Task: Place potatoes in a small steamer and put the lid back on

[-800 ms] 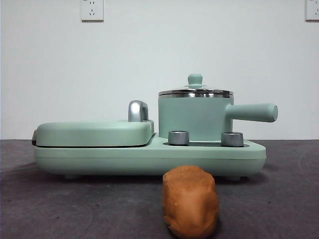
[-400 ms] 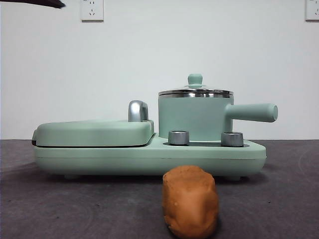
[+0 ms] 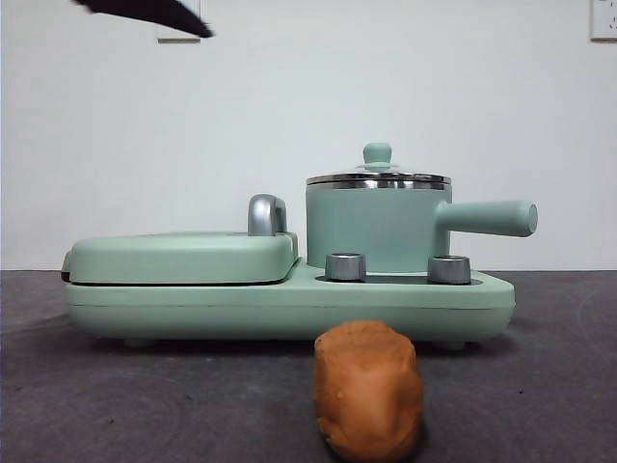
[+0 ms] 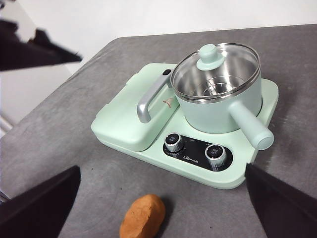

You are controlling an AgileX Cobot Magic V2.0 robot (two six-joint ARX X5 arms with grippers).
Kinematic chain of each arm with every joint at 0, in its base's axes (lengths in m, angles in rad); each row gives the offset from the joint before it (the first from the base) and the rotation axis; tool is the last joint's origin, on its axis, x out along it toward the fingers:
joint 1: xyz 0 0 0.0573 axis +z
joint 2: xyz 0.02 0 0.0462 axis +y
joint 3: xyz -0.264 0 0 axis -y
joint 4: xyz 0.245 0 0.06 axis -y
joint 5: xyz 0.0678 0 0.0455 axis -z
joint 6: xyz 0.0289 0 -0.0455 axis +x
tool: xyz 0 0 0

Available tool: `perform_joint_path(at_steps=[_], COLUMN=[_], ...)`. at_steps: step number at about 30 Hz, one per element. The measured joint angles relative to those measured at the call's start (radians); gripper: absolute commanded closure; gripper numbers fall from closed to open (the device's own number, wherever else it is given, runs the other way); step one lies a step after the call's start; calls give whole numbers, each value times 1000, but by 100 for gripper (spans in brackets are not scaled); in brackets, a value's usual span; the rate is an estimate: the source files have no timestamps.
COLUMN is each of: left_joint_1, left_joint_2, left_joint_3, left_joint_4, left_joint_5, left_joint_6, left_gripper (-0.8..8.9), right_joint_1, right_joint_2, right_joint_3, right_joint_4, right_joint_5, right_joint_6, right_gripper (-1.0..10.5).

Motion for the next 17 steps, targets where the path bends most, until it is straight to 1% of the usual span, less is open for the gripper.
perform_joint_path(at_steps=[6, 9, 12, 17], left_joint_1=[-70, -101, -122, -141], left_joint_2=[185, 274, 335, 420], left_joint_3=[208, 280, 298, 298], left_joint_4=[-2, 21, 94, 220], left_joint_5=[-131, -198, -252, -284], left_joint_6=[71, 113, 143, 174], left_gripper=[368, 370, 376, 376], right_joint_1=[0, 0, 0, 0], right_joint_2=[0, 0, 0, 0], right_joint_3=[0, 0, 0, 0], right_joint_4=[0, 0, 0, 0], right_joint_5=[0, 0, 0, 0], right_joint_6=[0, 0, 0, 0], right_gripper=[416, 416, 416, 416])
